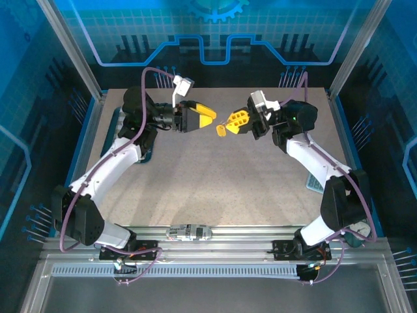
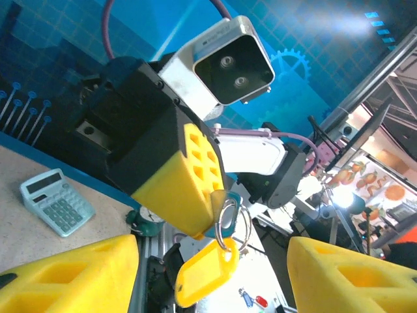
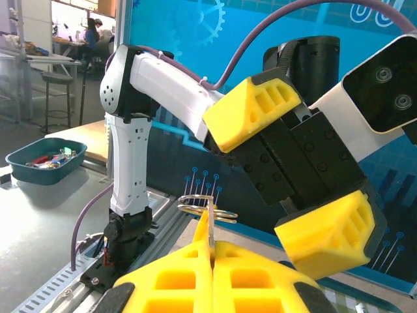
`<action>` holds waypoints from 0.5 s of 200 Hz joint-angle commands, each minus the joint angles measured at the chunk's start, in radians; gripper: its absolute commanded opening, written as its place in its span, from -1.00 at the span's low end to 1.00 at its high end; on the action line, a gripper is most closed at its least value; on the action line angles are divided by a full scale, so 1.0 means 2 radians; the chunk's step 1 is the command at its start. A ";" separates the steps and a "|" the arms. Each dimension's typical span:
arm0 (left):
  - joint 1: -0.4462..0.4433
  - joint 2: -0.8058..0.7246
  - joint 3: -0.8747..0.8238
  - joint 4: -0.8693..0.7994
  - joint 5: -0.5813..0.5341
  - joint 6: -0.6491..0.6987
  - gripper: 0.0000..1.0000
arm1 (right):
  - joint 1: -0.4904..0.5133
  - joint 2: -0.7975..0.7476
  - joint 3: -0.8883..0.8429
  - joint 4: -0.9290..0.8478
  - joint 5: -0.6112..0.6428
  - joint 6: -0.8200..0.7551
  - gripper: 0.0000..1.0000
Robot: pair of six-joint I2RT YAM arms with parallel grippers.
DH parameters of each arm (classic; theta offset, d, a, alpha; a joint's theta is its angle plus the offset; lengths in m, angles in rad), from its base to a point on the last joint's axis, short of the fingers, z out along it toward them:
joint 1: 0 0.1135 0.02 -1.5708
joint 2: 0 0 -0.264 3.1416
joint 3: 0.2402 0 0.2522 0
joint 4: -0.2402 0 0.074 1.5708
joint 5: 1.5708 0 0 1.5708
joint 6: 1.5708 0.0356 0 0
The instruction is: Remove the keys from the keyring
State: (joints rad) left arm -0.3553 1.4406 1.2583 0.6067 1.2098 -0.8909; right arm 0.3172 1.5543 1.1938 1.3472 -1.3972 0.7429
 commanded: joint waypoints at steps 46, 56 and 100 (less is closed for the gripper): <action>-0.019 0.015 0.040 -0.034 0.027 0.022 0.23 | 0.004 -0.001 0.025 0.037 -0.016 0.031 -1.00; -0.020 0.017 0.042 -0.036 0.029 0.021 0.20 | 0.004 0.001 0.026 0.037 -0.016 0.031 -1.00; -0.029 0.033 0.056 -0.028 0.039 0.007 0.12 | 0.007 0.003 0.028 0.037 -0.018 0.034 -1.00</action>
State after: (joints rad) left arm -0.3950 1.4891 1.3270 0.5438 1.2537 -0.8650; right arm 0.3202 1.5547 1.2194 1.3811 -1.4231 0.7959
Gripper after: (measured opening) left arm 0.563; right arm 0.055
